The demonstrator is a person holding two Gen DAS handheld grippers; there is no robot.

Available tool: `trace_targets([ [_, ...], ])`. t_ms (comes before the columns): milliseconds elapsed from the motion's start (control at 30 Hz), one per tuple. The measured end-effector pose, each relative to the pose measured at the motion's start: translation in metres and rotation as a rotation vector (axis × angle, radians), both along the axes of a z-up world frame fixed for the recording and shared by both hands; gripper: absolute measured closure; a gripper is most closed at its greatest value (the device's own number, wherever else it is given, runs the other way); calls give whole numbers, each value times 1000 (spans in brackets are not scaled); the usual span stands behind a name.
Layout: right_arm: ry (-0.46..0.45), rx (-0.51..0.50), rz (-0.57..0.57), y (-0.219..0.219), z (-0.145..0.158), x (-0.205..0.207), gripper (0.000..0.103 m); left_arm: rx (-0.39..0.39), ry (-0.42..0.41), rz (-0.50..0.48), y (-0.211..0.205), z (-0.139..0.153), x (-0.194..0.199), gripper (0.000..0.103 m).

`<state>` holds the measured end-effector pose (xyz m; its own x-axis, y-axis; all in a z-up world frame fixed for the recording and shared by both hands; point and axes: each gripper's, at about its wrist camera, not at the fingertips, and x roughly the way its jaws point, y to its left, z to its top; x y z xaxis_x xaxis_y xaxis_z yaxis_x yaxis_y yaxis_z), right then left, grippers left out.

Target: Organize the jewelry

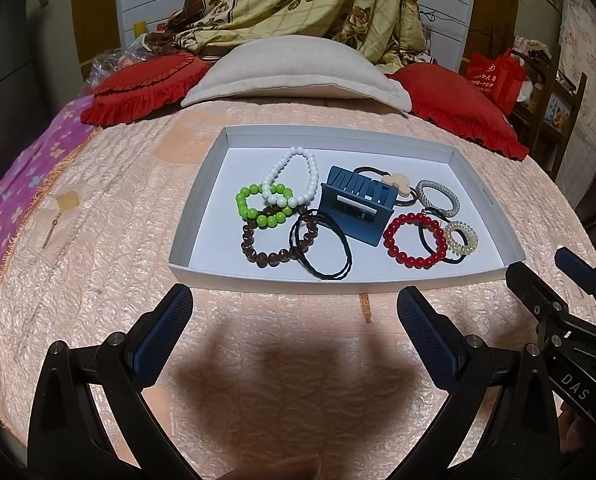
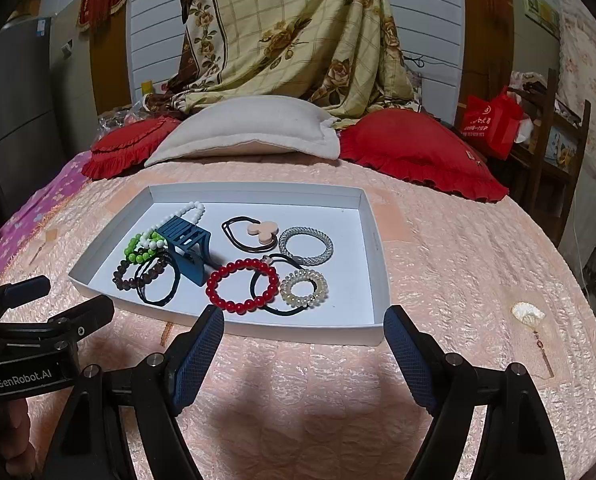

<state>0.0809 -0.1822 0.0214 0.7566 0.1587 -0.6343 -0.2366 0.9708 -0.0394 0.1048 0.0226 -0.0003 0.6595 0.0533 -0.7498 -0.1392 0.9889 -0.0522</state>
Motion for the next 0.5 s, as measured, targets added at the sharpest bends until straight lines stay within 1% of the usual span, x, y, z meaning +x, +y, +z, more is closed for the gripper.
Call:
trace_targets([
  [500, -1, 1, 0, 0, 0, 0, 23, 0, 1, -1, 0, 0, 0, 1],
])
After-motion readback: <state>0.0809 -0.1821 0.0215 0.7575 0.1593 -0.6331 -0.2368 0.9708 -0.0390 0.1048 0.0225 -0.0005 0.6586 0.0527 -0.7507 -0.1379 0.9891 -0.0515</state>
